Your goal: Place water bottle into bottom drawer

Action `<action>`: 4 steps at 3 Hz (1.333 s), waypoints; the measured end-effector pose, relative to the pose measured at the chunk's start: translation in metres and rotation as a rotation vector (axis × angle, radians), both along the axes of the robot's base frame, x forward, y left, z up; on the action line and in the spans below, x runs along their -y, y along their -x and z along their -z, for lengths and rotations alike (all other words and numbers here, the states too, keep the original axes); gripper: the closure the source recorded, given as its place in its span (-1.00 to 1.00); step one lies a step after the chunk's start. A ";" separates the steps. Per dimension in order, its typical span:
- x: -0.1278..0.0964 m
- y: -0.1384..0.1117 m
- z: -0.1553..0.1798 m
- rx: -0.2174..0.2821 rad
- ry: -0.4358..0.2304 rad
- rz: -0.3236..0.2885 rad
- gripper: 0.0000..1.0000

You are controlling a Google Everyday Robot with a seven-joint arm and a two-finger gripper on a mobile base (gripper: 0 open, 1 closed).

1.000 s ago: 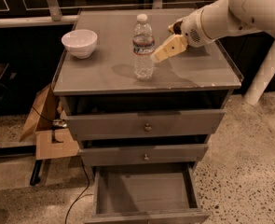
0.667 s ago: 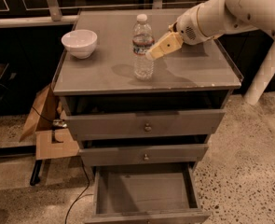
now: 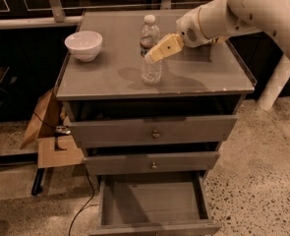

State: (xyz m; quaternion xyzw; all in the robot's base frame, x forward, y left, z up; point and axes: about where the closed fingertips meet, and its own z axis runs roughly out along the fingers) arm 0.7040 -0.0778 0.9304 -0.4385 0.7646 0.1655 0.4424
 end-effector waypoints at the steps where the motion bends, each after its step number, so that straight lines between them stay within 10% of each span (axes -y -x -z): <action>1: -0.015 -0.002 0.006 -0.023 -0.026 -0.037 -1.00; 2: -0.029 -0.004 0.011 -0.038 -0.047 -0.071 -1.00; 4: -0.042 -0.003 0.009 -0.037 -0.061 -0.105 -0.16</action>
Offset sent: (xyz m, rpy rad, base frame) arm 0.0070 0.0406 -0.0126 0.0716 0.0497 0.1021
